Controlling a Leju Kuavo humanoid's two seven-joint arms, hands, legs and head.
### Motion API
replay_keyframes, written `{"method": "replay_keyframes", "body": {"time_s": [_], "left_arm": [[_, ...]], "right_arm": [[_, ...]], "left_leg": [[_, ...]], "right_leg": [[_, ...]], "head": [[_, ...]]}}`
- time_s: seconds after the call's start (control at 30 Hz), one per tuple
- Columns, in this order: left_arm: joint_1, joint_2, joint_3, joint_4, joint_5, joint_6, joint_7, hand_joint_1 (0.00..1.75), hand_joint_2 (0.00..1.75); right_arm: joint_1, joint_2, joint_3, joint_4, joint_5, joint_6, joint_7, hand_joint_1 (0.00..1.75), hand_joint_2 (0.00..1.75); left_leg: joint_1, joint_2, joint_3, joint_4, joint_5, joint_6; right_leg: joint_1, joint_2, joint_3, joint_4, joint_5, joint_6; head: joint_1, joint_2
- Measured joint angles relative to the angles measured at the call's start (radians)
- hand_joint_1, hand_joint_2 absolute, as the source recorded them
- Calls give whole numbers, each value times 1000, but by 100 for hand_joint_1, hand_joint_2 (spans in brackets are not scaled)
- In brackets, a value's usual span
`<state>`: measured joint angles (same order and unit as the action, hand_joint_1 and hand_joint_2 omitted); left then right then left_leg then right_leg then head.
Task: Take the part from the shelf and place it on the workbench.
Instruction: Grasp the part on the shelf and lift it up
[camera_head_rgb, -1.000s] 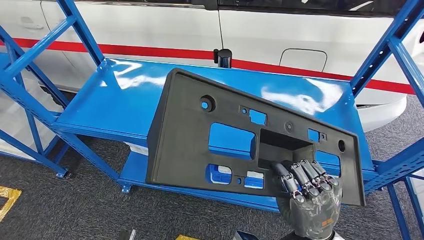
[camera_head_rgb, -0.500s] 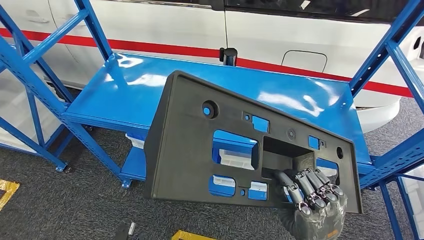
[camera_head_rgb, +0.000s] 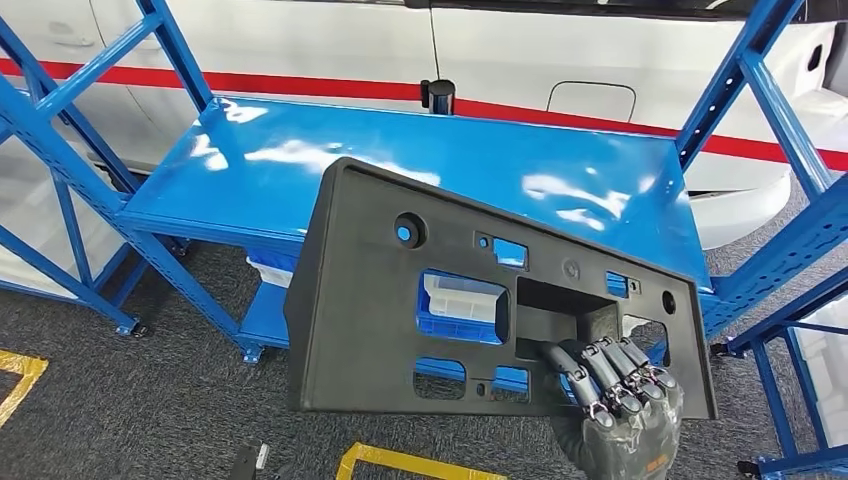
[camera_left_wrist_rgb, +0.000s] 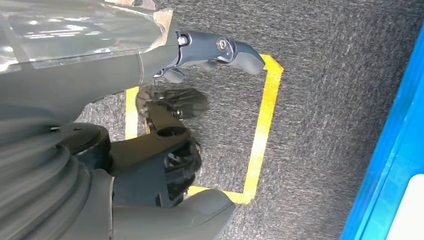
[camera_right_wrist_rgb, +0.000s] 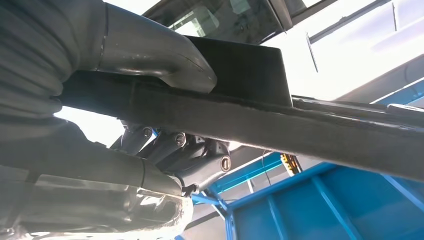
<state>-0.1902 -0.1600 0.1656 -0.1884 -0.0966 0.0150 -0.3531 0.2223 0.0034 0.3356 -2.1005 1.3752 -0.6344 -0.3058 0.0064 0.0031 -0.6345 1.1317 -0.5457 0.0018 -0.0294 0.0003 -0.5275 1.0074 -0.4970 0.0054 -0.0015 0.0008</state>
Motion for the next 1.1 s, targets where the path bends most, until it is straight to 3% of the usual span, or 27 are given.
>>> {"method": "replay_keyframes", "body": {"time_s": [0.07, 0.1, 0.13, 0.2, 0.27, 0.3, 0.43, 0.5, 0.6, 0.67, 0.7, 0.73, 0.77, 0.83, 0.87, 0.93, 1.0, 1.03, 1.1], "left_arm": [[0, 3, 4, 0, 1, -2, 0, 0, 175], [0, 4, 6, 0, 2, -3, 1, 0, 175], [-1, 5, 8, 0, 2, -4, 1, 0, 175], [-2, 6, 9, 0, 2, -7, 2, 0, 175], [-7, 7, 10, 0, 0, -8, 3, 0, 175], [-9, 7, 10, 0, -1, -8, 5, 0, 175], [-11, 4, 10, 0, -6, -8, 13, 0, 175], [-13, 1, 10, 0, -7, -8, 16, 0, 175], [-17, 0, 10, -1, -8, -8, 19, 0, 175], [-17, -1, 11, 0, -8, -8, 20, 0, 175], [-17, -1, 11, 0, -8, -8, 20, 0, 175], [-17, -1, 11, 0, -8, -8, 20, 0, 175], [-17, -1, 11, 0, -8, -8, 20, 0, 175], [-17, -1, 11, -1, -7, -8, 20, 0, 175], [-17, -2, 11, -1, -7, -8, 20, 0, 175], [-18, -2, 12, 0, -7, -8, 20, 0, 175], [-18, -2, 14, 0, -6, -8, 21, 0, 175], [-17, -2, 16, 0, -6, -8, 21, 0, 175], [-17, -1, 19, 0, -6, -8, 21, 0, 175]], "right_arm": [[0, 3, -1, 3, 1, 0, -1, 175, 175], [0, 4, -1, 5, 2, 0, 0, 175, 175], [1, 5, -1, 7, 4, 0, 1, 175, 175], [1, 6, -1, 8, 13, 0, 6, 175, 175], [3, 6, -1, 6, 23, 0, 16, 175, 175], [3, 6, -1, 6, 27, 0, 21, 175, 175], [9, 5, -1, 1, 38, 0, 36, 175, 175], [14, 4, -1, -2, 42, 0, 43, 175, 175], [19, 3, 0, -4, 45, 0, 49, 175, 175], [23, 1, 0, -4, 46, 0, 54, 175, 175], [24, 0, 0, -4, 47, 0, 56, 175, 175], [25, 0, 0, -4, 47, 0, 57, 175, 175], [26, -1, 0, -4, 47, 0, 58, 175, 175], [25, -1, 0, -4, 45, 0, 58, 175, 175], [26, -2, 1, -4, 44, 0, 58, 175, 175], [26, -3, 2, -5, 39, 0, 58, 175, 175], [24, -4, 3, -5, 34, 0, 58, 175, 175], [24, -4, 4, -5, 32, 0, 57, 175, 175], [23, -4, 5, -5, 30, 0, 56, 175, 175]], "left_leg": [[3, -2, -42, 126, -66, -7], [5, -2, -47, 157, -74, -9], [6, -1, -32, 149, -63, -8], [6, -2, 52, 29, -9, -2], [4, -5, 131, -97, 23, 7], [1, -6, 147, -126, 26, 11], [-6, -4, 139, -140, 39, 28], [-3, 0, 129, -150, 56, 43], [-5, 5, 103, -152, 76, 58], [-7, 7, 83, -151, 90, 58], [-8, 8, 73, -150, 97, 57], [-9, 8, 65, -149, 103, 55], [-9, 9, 59, -148, 109, 53], [-12, 8, 50, -144, 118, 45], [-13, 8, 47, -143, 123, 40], [-14, 9, 43, -141, 133, 30], [-10, 6, 35, -129, 123, 18], [-7, 3, 24, -104, 95, 11], [-1, -2, -16, 7, 4, -2]], "right_leg": [[5, -1, -16, 1, 11, -12], [7, -1, -23, 1, 17, -13], [8, -1, -28, 1, 22, -12], [8, 0, -34, 1, 29, -6], [11, 0, -37, 1, 36, 5], [13, -1, -39, 1, 40, 11], [13, -2, -45, 0, 53, 34], [14, -1, -64, 24, 31, 35], [14, 0, -122, 167, -66, 20], [14, 0, -144, 265, -106, 24], [14, 0, -132, 272, -103, 32], [14, -1, -101, 238, -84, 41], [14, -1, -52, 170, -61, 47], [18, -1, 43, 22, -36, 45], [21, 0, 66, -23, -34, 40], [27, 0, 69, -42, -32, 28], [18, 0, 59, -43, -21, 11], [13, -2, 54, -45, -14, -1], [10, -5, 42, -45, 2, -17]], "head": [[-1, 0], [-1, 0], [-1, 0], [-2, 0], [-1, 0], [-1, 0], [-1, 0], [1, 0], [5, 0], [5, 0], [5, 0], [5, 0], [5, 0], [4, 0], [4, 0], [3, 0], [3, 0], [2, 0], [-2, 0]]}}
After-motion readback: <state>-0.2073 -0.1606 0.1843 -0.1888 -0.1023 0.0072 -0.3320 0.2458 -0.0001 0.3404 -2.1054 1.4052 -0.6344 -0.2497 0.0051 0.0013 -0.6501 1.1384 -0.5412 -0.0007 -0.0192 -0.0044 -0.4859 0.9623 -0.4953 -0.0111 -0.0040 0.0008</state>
